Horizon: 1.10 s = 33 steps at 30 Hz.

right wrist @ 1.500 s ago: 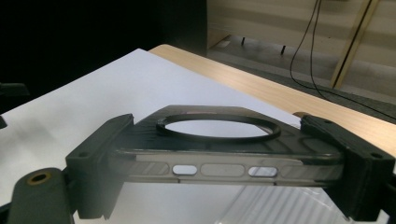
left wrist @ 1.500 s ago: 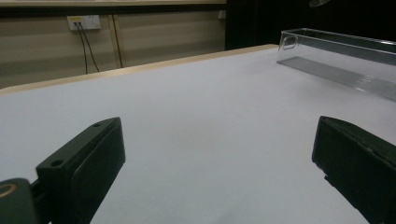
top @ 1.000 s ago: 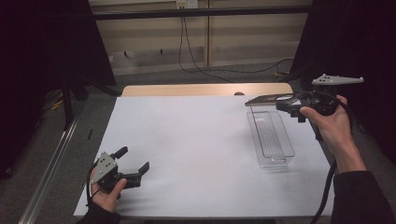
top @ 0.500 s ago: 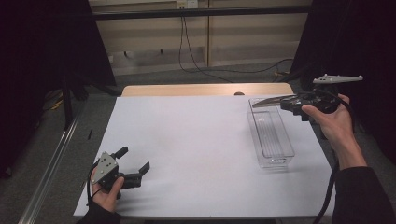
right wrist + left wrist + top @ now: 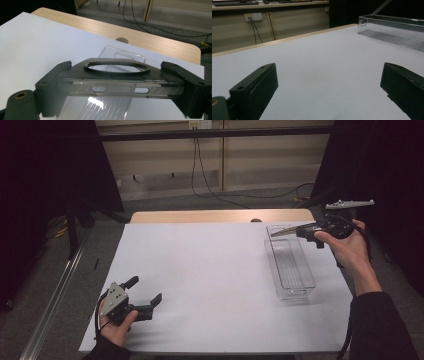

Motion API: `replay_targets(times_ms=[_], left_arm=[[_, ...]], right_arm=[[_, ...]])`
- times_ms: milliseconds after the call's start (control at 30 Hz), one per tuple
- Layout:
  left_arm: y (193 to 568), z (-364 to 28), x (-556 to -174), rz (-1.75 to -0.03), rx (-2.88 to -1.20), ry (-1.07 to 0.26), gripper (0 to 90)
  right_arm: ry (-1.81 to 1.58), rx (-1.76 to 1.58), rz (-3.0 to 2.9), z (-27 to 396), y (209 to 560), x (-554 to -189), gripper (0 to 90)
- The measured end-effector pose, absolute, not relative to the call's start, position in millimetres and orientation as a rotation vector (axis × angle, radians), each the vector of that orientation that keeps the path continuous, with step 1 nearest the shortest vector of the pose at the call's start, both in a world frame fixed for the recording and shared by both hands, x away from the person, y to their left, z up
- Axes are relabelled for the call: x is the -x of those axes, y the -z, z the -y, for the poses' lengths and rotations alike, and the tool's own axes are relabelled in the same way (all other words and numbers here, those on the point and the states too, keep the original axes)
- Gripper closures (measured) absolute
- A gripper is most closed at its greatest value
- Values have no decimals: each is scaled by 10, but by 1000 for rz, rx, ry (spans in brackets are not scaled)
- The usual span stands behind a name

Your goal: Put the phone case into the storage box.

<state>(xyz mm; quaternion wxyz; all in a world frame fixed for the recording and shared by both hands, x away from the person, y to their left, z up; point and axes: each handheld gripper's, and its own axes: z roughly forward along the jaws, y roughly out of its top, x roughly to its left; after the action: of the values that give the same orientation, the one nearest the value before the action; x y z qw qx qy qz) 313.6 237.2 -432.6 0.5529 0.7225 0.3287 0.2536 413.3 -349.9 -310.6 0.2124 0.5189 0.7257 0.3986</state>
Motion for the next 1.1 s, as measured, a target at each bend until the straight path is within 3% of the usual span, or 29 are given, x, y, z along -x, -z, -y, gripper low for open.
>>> replay_targets(times_ms=[1100], left_arm=[[4312,-2365,-3108,-752,-1713,-591,17]], right_arm=[[-906,-1633,-1952,3280,3384,-4433,118]])
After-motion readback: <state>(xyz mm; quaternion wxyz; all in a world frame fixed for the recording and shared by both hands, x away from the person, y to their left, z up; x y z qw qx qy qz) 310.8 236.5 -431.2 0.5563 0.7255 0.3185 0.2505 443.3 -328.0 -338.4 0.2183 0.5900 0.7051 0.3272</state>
